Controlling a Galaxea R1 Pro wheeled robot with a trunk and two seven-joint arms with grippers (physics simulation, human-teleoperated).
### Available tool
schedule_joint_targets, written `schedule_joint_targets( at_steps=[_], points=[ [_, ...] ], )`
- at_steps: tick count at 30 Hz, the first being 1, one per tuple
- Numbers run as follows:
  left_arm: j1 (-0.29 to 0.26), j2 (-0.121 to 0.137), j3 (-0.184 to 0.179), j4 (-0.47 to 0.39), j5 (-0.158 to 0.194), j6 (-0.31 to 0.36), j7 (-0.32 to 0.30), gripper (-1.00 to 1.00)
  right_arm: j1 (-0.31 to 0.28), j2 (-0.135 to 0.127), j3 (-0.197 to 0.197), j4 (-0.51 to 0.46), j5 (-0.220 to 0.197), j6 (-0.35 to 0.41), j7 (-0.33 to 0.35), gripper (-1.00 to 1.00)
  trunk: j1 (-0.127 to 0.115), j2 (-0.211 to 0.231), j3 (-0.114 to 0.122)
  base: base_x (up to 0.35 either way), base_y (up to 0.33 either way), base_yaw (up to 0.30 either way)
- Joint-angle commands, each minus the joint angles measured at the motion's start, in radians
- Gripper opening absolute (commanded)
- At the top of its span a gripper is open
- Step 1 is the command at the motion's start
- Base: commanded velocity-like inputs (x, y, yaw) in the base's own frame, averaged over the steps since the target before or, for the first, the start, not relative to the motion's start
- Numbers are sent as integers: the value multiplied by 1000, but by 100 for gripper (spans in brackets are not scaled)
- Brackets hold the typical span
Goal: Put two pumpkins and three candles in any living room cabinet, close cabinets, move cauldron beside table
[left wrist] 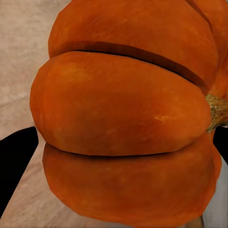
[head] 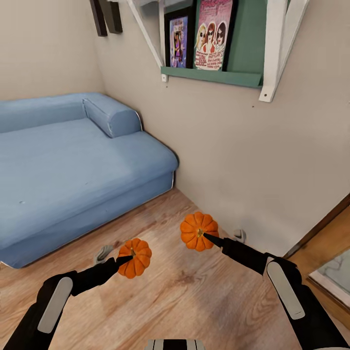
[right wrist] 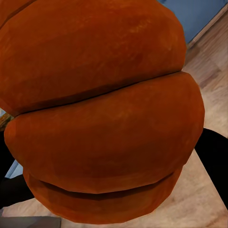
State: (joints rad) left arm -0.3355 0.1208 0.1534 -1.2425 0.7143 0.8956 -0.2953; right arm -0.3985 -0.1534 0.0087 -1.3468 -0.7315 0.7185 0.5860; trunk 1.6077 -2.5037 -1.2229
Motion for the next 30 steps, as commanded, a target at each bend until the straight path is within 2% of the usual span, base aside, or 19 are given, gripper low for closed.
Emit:
schedule_joint_targets(
  at_steps=[1, 13, 17, 30],
  points=[
    [-1, 0, 1, 0, -6, 5, -5, -100, 0, -1, 0, 0, -5, 6, -2, -100, -1, 0, 5, 0, 0, 76],
    [0, -1, 12, 0, -5, 5, -6, -100, 0, 0, 0, 11, -5, 6, -2, -100, -6, 3, 71, 0, 0, 79],
    [0, -1, 29, 0, -4, 5, -9, -100, 0, 0, 1, 32, -4, 6, -2, -100, -8, 4, 93, 0, 0, 84],
    [0, -3, 33, 0, -4, 0, -17, -100, 0, 0, 1, 35, -3, 6, -2, -100, -58, 95, 154, 0, 0, 90]
  ],
)
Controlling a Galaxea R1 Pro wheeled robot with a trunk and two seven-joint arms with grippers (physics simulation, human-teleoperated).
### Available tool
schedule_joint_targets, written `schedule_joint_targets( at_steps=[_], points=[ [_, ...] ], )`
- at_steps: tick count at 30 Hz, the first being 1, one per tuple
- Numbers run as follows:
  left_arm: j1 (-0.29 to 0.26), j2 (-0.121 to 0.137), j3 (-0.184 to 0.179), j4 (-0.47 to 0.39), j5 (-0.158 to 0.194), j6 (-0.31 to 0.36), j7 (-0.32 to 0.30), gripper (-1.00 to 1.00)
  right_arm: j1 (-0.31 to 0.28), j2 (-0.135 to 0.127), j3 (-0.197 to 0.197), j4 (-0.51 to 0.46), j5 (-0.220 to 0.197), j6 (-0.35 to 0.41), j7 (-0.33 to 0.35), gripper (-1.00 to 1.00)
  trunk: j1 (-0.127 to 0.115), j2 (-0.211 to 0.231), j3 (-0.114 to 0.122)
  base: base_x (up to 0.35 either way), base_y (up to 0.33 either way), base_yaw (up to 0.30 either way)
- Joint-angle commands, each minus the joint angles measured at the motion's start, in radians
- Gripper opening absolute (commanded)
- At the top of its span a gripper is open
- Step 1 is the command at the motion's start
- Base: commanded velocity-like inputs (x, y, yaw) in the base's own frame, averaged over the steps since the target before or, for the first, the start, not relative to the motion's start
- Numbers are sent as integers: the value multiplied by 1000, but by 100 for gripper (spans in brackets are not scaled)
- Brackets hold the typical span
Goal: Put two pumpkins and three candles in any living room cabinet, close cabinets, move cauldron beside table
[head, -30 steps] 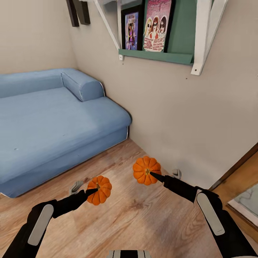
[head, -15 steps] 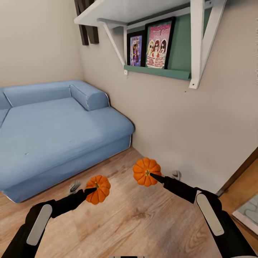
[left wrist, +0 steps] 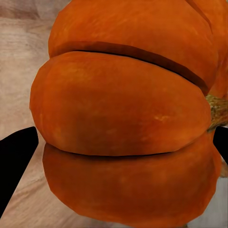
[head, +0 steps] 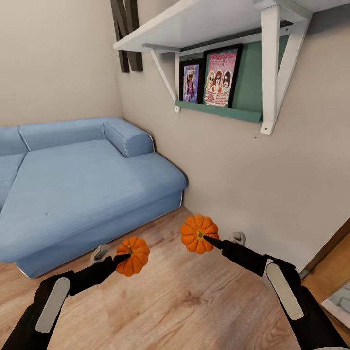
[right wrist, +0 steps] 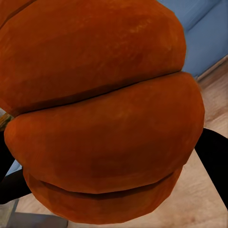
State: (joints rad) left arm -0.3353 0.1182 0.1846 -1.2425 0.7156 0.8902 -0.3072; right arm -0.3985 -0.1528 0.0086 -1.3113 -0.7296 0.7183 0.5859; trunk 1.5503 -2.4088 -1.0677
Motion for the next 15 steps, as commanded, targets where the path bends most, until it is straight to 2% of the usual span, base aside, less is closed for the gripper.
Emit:
schedule_joint_targets(
  at_steps=[1, 3, 11, 15],
  points=[
    [-1, -1, 2, 0, -5, 4, -5, -100, 0, -1, 1, 0, -5, 6, -1, -100, -4, 7, 4, 0, 0, 95],
    [-1, 0, 2, 0, -5, 3, -6, -100, 0, -1, 1, 0, -5, 6, -1, -100, -12, 21, 13, 0, 0, 95],
    [-1, -2, 2, 0, -5, -6, -8, -100, 0, -1, 1, 0, -4, 6, -2, -100, -12, 21, 26, -11, -22, 96],
    [-1, -3, 2, 0, -5, -7, -7, -100, 0, -1, 1, 0, -4, -3, -4, -100, -12, 21, 30, -225, -159, 54]
  ],
)
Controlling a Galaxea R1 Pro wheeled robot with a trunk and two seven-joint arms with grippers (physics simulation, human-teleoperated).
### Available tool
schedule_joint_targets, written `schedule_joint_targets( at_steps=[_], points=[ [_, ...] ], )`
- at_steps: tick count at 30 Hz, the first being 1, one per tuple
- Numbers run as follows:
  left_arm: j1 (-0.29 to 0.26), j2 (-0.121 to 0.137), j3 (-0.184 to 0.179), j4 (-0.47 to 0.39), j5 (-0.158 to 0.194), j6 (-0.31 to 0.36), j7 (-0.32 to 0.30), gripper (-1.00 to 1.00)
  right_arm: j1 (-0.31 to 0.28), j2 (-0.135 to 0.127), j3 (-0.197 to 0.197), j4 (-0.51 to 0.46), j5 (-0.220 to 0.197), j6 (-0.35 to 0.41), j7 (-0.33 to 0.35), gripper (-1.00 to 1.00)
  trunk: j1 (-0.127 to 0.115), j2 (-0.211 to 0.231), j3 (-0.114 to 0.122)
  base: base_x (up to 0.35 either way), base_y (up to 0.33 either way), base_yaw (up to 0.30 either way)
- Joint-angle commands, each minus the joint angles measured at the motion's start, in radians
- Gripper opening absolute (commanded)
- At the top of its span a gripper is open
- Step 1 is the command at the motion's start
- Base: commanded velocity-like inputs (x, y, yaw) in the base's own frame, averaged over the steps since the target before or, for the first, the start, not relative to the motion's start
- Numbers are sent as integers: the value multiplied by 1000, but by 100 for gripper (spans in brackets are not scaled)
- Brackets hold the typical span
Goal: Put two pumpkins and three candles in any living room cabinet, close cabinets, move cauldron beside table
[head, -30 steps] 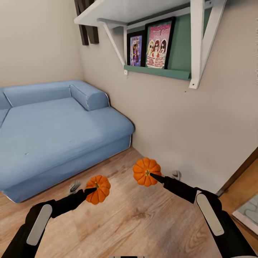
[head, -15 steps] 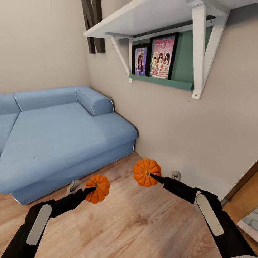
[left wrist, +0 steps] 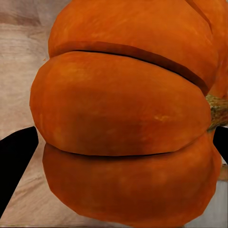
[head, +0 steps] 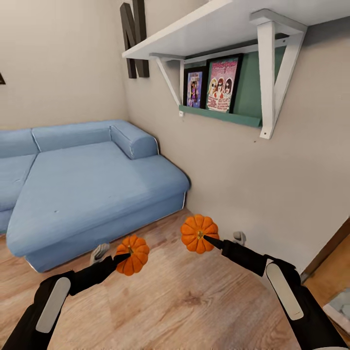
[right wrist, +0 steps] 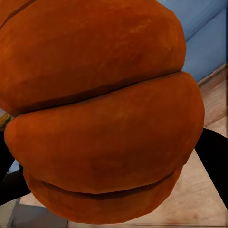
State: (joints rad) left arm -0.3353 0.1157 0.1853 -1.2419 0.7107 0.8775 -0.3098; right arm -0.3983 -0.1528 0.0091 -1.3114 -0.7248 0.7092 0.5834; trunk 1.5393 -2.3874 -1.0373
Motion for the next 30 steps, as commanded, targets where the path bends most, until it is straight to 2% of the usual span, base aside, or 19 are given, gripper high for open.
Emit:
schedule_joint_targets(
  at_steps=[1, 4, 10, 30],
  points=[
    [-1, 0, 2, -1, 0, 6, -4, -100, -1, -1, 1, 0, -8, 1, -3, -100, -1, 0, -1, -276, -164, 14],
    [-1, -1, 2, -1, 0, 6, -2, -100, -1, -1, 3, -1, -9, -5, -32, -100, -1, 0, 0, -291, -148, 45],
    [-1, -1, 2, -1, 0, 8, -1, -100, -1, -1, 36, 0, -10, -7, -58, -100, -1, 0, 1, -324, -52, 247],
    [-1, -2, 2, -1, 0, 6, 1, -100, -1, -1, 40, 0, -10, -7, -59, -100, -1, 0, 10, -225, -34, 279]
  ],
)
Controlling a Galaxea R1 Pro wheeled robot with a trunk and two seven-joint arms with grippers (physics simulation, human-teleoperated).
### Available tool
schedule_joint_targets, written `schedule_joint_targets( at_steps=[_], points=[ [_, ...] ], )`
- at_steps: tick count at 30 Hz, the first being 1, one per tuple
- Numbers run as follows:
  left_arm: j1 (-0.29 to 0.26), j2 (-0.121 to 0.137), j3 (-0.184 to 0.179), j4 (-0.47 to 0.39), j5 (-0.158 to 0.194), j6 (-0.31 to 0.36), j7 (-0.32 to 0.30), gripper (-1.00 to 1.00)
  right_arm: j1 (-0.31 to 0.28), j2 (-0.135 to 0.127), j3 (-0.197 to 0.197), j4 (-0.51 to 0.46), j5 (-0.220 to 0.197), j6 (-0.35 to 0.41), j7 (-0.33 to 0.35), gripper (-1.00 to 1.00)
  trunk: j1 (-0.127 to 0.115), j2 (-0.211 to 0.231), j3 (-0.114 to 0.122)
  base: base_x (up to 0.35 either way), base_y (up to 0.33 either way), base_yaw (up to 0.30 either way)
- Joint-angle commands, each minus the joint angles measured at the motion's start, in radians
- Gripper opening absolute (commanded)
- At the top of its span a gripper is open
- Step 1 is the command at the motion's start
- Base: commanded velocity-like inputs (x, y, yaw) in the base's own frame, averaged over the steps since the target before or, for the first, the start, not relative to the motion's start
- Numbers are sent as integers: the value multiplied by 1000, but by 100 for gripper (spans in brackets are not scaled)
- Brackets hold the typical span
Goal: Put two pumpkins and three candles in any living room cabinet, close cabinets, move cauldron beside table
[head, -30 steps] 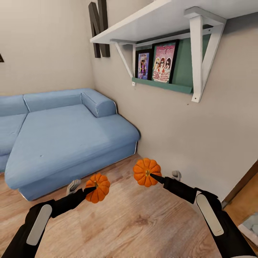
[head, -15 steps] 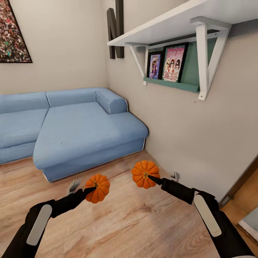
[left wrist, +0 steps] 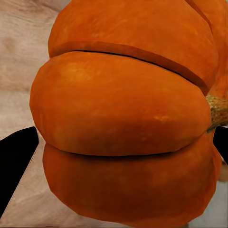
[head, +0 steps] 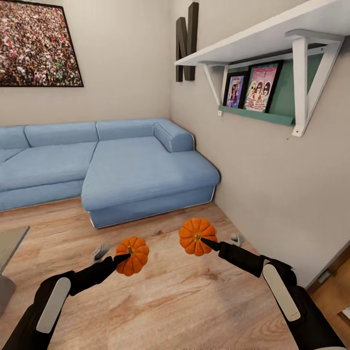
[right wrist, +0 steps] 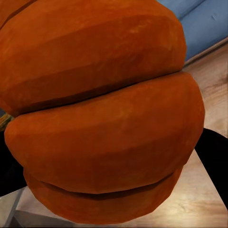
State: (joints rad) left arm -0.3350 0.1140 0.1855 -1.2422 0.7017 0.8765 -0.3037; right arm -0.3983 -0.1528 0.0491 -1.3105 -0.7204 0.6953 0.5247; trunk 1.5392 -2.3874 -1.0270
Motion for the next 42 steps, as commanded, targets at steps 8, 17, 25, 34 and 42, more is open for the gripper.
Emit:
schedule_joint_targets(
  at_steps=[8, 17, 25, 34, 42],
  points=[
    [-1, 0, 2, 0, 8, 7, -5, -100, -1, -1, 1, -1, -14, 7, 0, -100, -1, 0, 3, -129, 0, 280],
    [-1, -1, 2, 0, 7, 8, -4, -100, -1, -1, 1, -1, -14, 7, 0, -100, -1, 0, 7, -4, -1, 280],
    [-1, 0, 2, 0, 7, 8, -4, -100, -1, -1, 1, -1, -14, 7, 0, -100, -1, 0, 12, -64, -63, 280],
    [-1, -1, 4, 0, 7, 7, -3, -100, -1, -3, -7, 0, -17, 8, 1, -100, -1, 0, 19, -3, -2, 279],
    [-1, -2, 15, 0, 7, 10, -2, -100, -1, -4, -12, 6, -17, 9, 1, -100, -1, 0, 26, -50, -26, 260]
  ],
)
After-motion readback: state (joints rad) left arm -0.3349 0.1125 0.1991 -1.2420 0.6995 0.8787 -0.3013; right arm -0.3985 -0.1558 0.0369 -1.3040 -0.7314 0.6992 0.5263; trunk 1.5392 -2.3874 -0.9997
